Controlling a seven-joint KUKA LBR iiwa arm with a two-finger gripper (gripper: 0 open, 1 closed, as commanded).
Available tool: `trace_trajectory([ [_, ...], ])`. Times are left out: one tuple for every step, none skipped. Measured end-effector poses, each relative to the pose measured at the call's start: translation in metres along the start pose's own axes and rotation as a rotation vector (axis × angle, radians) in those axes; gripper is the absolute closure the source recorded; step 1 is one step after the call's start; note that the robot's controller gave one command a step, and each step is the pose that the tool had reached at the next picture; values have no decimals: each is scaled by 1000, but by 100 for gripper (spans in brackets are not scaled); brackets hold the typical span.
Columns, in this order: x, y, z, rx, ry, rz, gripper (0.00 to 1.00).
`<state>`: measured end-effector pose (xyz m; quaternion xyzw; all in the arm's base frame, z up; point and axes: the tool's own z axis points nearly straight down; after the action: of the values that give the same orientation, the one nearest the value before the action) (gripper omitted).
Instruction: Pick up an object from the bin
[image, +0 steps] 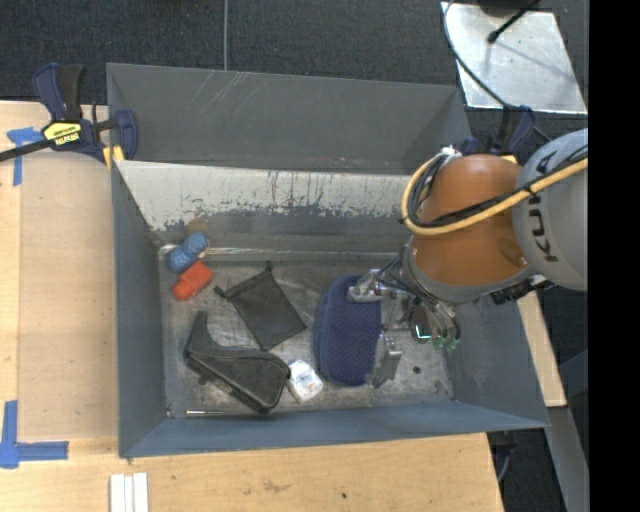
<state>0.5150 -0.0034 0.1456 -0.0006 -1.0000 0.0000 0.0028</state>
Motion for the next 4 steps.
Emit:
trace_trajectory([
  [11,-33,66,13,-56,-691,0],
  [10,2,44,5,-13,-1092,0],
  [4,16,45,7,-12,-1350,0],
  [4,30,71,10,-17,-1323,0],
])
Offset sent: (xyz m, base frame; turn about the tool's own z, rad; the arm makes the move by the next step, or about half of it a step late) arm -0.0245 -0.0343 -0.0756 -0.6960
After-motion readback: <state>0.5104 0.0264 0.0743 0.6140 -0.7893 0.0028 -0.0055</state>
